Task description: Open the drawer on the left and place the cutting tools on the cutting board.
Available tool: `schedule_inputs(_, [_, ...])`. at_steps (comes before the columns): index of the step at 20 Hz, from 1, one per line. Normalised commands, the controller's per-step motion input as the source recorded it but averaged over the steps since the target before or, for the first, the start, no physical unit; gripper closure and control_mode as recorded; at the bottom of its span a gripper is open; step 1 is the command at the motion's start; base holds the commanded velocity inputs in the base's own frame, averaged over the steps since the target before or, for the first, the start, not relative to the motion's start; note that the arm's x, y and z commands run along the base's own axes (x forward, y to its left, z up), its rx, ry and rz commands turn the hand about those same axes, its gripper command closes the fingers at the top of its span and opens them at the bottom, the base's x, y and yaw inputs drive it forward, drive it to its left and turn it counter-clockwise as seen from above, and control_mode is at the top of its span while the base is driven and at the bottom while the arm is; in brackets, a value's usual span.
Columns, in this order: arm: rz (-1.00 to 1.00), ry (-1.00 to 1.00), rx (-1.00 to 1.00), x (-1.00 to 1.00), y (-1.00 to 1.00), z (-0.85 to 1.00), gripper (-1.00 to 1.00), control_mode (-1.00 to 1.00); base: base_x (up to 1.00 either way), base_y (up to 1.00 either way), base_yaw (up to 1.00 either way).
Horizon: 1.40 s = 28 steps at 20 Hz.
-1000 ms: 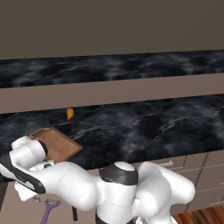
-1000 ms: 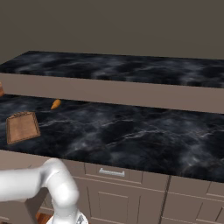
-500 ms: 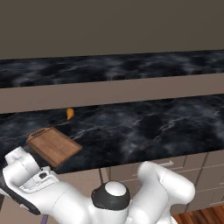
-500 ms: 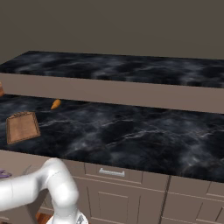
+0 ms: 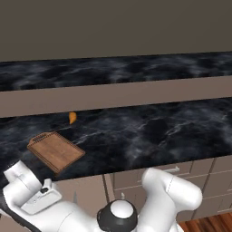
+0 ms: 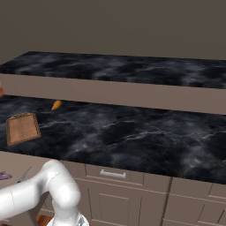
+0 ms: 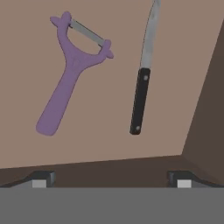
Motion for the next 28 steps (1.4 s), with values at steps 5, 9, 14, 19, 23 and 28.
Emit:
schedule_inputs(5, [0.00, -0.05, 0.04, 0.00, 0.06, -0.26, -1.00, -1.00, 0.00, 0.00, 0.00])
schedule_inputs(9, [0.00, -0.05, 0.04, 0.01, 0.03, -0.26, -1.00, -1.00, 0.00, 0.00, 0.00])
schedule_inputs(14, [0.00, -0.03, 0.09, 0.05, 0.06, -0.26, -1.00, -1.00, 0.00, 0.00, 0.00])
schedule_inputs(19, [0.02, -0.04, 0.17, 0.12, 0.03, -0.19, -1.00, -1.00, 0.00, 0.00, 0.00])
schedule_inputs(23, [0.02, -0.09, 0.13, 0.14, 0.08, -0.19, -1.00, -1.00, 0.00, 0.00, 0.00])
schedule_inputs(28, [0.01, -0.13, 0.09, 0.05, 0.10, -0.23, -1.00, -1.00, 0.00, 0.00, 0.00])
